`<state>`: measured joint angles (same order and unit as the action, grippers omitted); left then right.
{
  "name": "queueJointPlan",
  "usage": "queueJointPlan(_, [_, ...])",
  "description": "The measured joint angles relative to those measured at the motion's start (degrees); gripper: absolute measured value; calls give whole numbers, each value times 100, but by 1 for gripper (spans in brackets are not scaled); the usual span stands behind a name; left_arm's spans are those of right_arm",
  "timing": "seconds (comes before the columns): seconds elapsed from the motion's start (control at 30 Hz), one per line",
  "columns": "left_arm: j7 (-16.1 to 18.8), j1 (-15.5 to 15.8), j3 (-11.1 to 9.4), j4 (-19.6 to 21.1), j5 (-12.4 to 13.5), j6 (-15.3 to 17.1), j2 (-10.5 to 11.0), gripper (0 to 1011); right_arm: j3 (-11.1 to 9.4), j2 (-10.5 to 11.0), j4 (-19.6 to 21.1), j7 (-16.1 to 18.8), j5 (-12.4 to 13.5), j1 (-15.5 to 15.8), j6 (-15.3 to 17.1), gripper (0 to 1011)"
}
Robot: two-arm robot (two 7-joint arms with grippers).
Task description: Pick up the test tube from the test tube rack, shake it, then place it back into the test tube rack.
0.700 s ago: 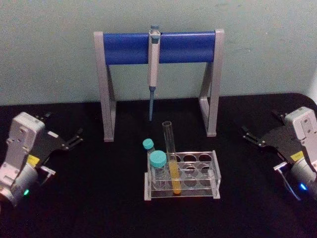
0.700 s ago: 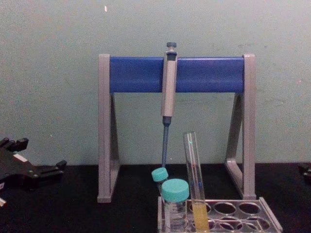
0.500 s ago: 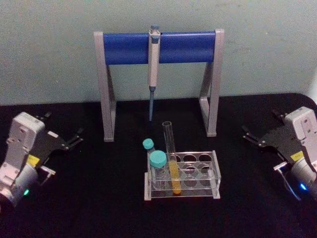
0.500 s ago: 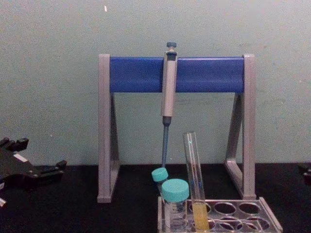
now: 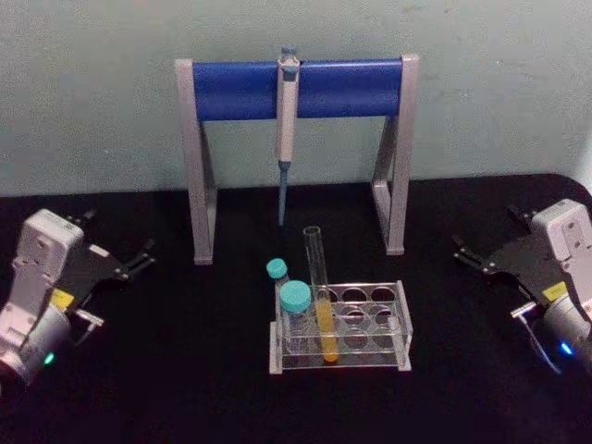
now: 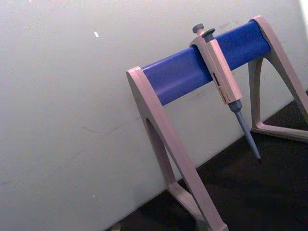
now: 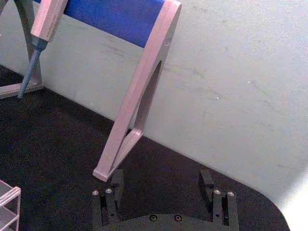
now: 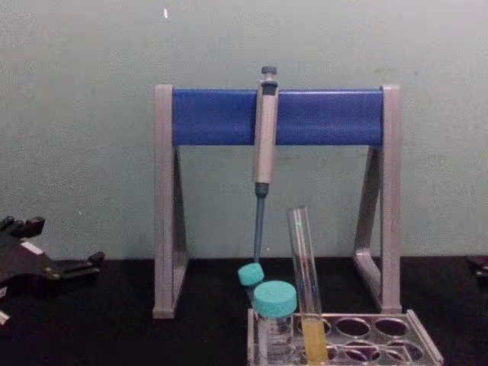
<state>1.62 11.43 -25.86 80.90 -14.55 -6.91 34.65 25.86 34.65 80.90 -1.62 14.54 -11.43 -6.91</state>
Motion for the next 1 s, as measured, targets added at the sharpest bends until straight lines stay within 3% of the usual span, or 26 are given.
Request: queueJointPlan(1.0, [0, 0, 0, 0, 0, 0, 0, 1001, 0, 0, 0, 0, 0, 0, 0, 1000])
